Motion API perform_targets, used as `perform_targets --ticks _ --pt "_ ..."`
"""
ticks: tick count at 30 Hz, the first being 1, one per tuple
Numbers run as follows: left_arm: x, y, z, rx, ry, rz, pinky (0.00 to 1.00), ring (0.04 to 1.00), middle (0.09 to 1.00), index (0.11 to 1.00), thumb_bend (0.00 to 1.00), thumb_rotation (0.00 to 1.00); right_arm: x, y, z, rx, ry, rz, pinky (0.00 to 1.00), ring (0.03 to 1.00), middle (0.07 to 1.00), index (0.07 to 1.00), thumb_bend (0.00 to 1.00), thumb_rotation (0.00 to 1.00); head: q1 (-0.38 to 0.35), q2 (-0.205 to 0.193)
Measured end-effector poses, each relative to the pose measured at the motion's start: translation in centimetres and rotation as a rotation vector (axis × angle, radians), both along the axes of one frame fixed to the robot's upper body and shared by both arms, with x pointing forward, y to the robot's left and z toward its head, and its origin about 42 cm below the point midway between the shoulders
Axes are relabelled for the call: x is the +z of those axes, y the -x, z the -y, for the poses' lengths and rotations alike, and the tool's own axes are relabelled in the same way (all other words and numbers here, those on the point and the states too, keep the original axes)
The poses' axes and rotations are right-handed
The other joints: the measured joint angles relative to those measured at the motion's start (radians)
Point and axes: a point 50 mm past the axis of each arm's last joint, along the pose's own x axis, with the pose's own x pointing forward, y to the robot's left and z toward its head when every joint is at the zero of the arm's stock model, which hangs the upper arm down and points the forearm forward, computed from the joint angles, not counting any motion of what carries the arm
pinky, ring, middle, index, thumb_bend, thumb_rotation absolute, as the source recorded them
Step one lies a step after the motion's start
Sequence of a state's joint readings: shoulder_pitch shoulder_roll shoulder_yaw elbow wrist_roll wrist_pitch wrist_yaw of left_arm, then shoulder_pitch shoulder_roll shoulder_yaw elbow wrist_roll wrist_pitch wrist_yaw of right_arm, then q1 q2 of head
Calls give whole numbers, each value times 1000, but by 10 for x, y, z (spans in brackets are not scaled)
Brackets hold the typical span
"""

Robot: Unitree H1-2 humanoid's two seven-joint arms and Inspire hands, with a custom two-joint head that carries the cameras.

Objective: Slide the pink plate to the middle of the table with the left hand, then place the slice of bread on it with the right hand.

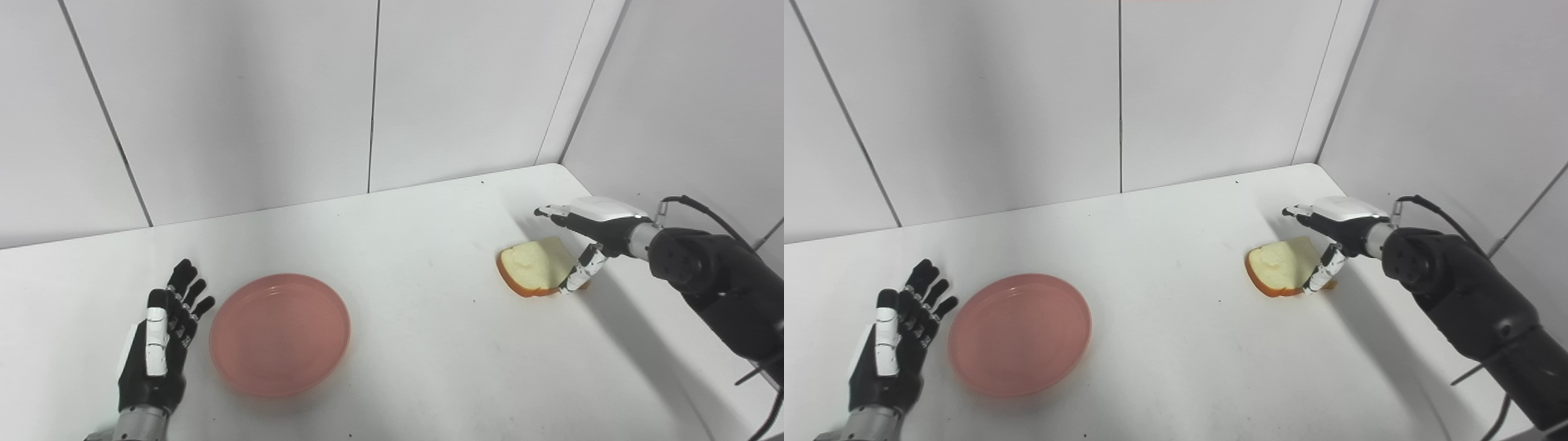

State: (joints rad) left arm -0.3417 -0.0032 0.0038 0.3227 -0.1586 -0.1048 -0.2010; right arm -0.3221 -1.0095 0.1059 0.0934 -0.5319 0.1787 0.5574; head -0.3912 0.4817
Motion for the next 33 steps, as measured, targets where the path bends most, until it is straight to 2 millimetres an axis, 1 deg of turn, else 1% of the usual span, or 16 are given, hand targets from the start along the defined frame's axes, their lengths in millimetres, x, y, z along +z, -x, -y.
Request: perform_targets --ticks 2,5,8,9,12,15,17,19,22,28,29,30,31,32,33 --pt "0 0 0 -1 0 0 925 962 980 913 802 992 -2 -2 -1 1 14 -14 1000 1000 999 975 1000 239 2 2" --pt "1 0 2 -3 5 -1 928 968 983 913 789 1000 -8 -6 -1 -3 27 -31 1000 1000 1000 980 1000 267 5 -2" --pt "2 1 2 -1 31 -9 948 979 990 911 759 1000 -11 -10 -3 -1 26 -38 1000 1000 1000 980 1000 261 5 -3" --pt "3 1 1 1 35 -14 955 978 990 910 756 1000 -12 -13 -6 2 21 -36 1000 1000 1000 980 1000 241 3 -2" --pt "4 2 2 -4 41 -21 952 976 989 910 754 1000 -19 -22 -9 -4 6 -49 1000 1000 1000 981 1000 208 3 -2" --pt "5 3 3 -6 40 -20 923 968 988 912 761 1000 -26 -27 -15 10 19 -69 1000 1000 1000 986 1000 204 2 2" --pt "5 3 3 -6 37 -20 913 968 989 913 764 1000 -24 -33 -20 26 43 -68 1000 1000 1000 986 1000 205 2 2" --pt "4 3 3 -6 45 -24 940 980 996 907 762 997 -21 -36 -22 32 60 -66 1000 1000 1000 982 1000 188 5 3" --pt "5 3 4 -15 76 -34 937 977 997 906 750 1000 -23 -40 -22 24 65 -76 1000 1000 1000 980 1000 163 6 3" --pt "5 3 4 -16 78 -37 927 971 991 897 743 1000 -25 -49 -22 10 70 -73 1000 1000 990 960 979 110 6 3" --pt "6 4 4 -17 79 -37 929 974 994 901 745 1000 -25 -50 -23 13 69 -68 988 985 974 947 978 84 6 3" --pt "6 4 4 -17 79 -38 929 973 994 902 745 1000 -25 -51 -23 20 68 -62 928 953 953 923 967 46 6 5" --pt "6 4 4 -18 80 -38 929 971 994 903 747 1000 -26 -52 -23 21 66 -52 805 895 928 893 921 15 6 5" --pt "6 4 4 -18 80 -38 930 971 994 903 747 1000 -27 -53 -24 20 59 -40 787 887 925 889 914 11 6 5" --pt "6 4 4 -18 79 -38 929 970 992 902 748 1000 -27 -53 -24 18 52 -30 730 847 901 868 878 6 5 5"
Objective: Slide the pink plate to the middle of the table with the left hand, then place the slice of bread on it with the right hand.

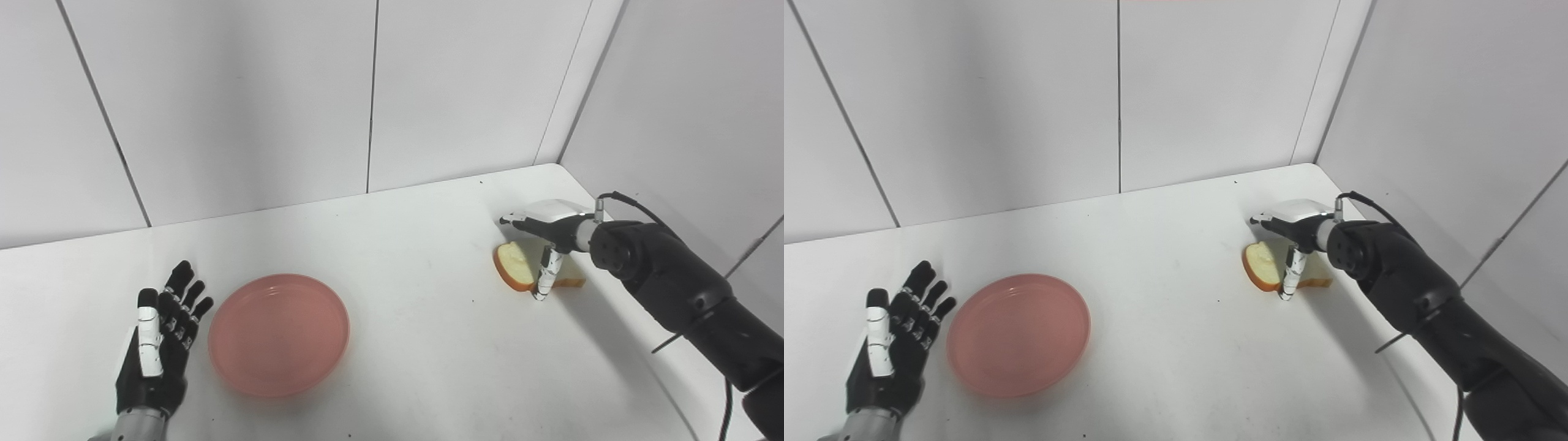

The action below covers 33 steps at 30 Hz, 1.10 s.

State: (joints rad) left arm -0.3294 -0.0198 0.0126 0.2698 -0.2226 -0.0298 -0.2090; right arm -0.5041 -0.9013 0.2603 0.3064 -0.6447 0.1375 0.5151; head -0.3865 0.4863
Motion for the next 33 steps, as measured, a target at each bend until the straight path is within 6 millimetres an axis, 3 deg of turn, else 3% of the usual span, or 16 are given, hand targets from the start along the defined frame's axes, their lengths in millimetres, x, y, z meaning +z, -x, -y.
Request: perform_targets --ticks 2,4,6,9,11,19,24,29,33 --pt "0 0 0 0 0 0 932 973 992 902 745 1000 -1 0 0 -4 -6 17 599 728 824 780 779 1 0 3" --pt "0 0 0 0 0 0 924 969 990 899 739 1000 -1 0 1 -2 -13 47 446 540 552 619 598 0 0 3" --pt "0 0 0 0 0 0 914 969 989 897 739 1000 -1 0 3 0 -14 82 370 458 472 535 538 0 -2 3" --pt "1 1 0 -1 0 0 928 980 995 901 741 1000 -1 -1 4 -4 -8 113 436 531 528 466 523 0 -2 6" --pt "1 1 0 -2 0 -4 934 984 996 904 737 1000 -2 0 4 -5 -12 132 475 565 502 480 527 0 0 5" --pt "1 2 0 -3 0 -6 926 976 992 905 746 1000 -2 3 3 6 -41 200 390 457 496 481 529 0 0 8" --pt "1 2 2 -4 1 -6 926 972 993 903 760 1000 18 4 -8 79 -79 294 369 435 478 493 529 0 12 15" --pt "1 3 5 -7 8 -8 921 964 993 908 745 1000 48 10 -33 167 -113 405 391 455 494 484 529 0 23 15" --pt "0 4 8 -10 13 -9 912 958 989 907 743 1000 50 8 -47 200 -143 435 372 438 489 484 530 0 35 12"
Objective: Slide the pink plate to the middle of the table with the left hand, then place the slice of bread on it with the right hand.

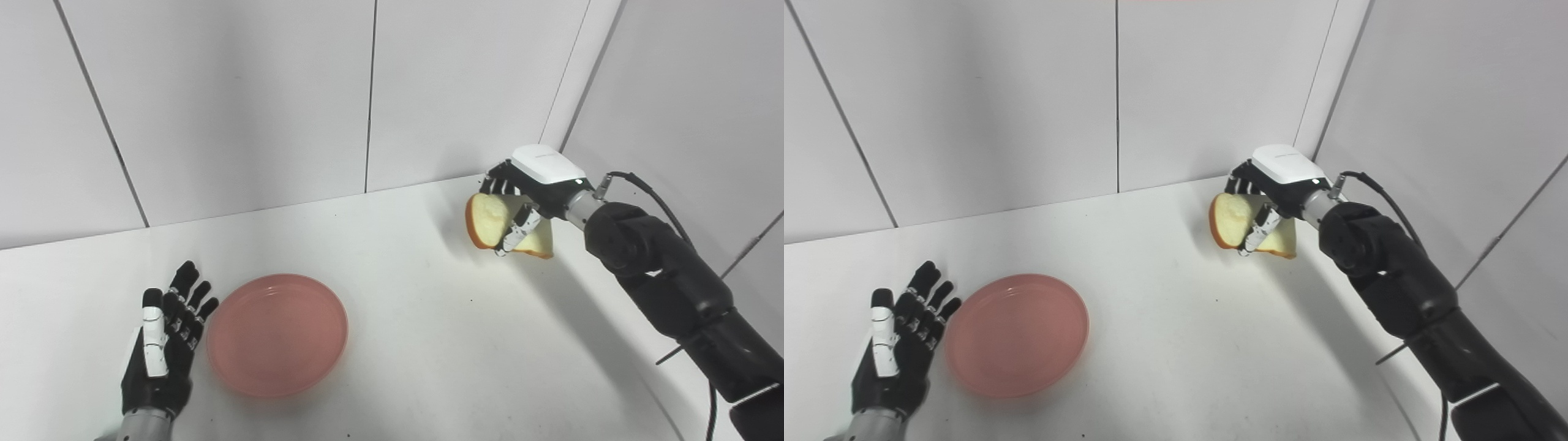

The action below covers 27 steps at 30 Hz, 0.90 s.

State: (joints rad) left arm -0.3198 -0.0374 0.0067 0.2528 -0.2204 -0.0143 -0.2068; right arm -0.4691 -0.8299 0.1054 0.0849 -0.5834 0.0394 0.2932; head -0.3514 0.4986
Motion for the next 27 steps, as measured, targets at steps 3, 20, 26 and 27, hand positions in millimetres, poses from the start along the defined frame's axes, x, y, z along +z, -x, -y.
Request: perform_targets --ticks 3,20,26,27 --pt "0 1 0 6 0 -1 915 962 992 911 750 1000 0 0 -21 51 -8 25 352 421 480 490 529 0 2 0" --pt "-3 0 19 22 -8 6 949 958 981 906 774 992 -8 -16 -144 293 -304 156 351 422 493 503 520 0 186 11" --pt "-4 -1 28 10 -19 16 942 954 982 907 781 996 -15 -16 -168 344 -375 177 335 414 490 511 517 0 264 20" --pt "-5 -1 30 9 -16 19 961 961 988 905 768 999 -18 -16 -174 360 -380 170 345 421 496 504 518 0 267 21"
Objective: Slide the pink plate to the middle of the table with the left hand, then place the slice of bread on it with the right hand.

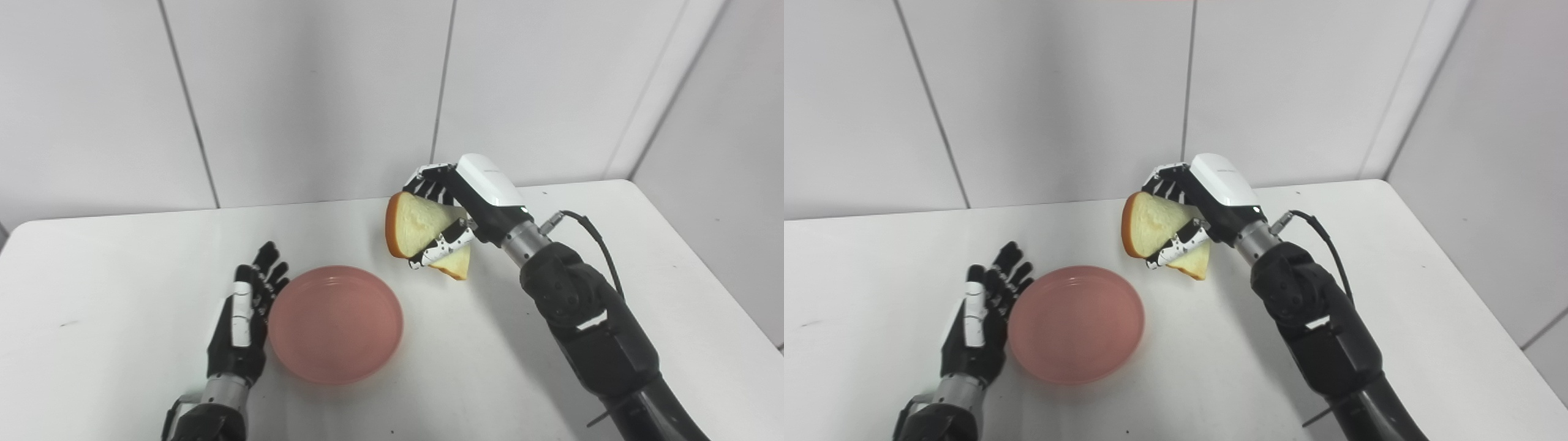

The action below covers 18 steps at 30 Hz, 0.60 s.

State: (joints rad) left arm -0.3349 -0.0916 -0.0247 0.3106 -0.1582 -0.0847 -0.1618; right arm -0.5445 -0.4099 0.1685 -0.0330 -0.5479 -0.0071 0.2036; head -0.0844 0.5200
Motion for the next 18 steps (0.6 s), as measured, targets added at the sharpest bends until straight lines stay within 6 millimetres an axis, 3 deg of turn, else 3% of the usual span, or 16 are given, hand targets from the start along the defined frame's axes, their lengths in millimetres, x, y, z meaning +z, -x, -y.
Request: perform_targets --ticks 7,9,15,18 --pt "1 3 18 -1 7 2 965 956 979 913 706 1000 -10 4 -29 87 0 -36 337 413 499 508 517 0 90 29" --pt "2 3 21 11 13 3 956 959 981 921 693 1000 -10 6 -35 109 12 -44 375 427 495 500 518 0 115 37" --pt "4 5 30 20 -6 5 892 976 992 926 715 1000 -11 6 -50 174 62 -81 328 405 487 514 516 0 181 57" --pt "2 5 33 29 -14 12 923 979 994 920 749 1000 -11 6 -52 182 69 -85 331 405 484 514 517 0 193 60"
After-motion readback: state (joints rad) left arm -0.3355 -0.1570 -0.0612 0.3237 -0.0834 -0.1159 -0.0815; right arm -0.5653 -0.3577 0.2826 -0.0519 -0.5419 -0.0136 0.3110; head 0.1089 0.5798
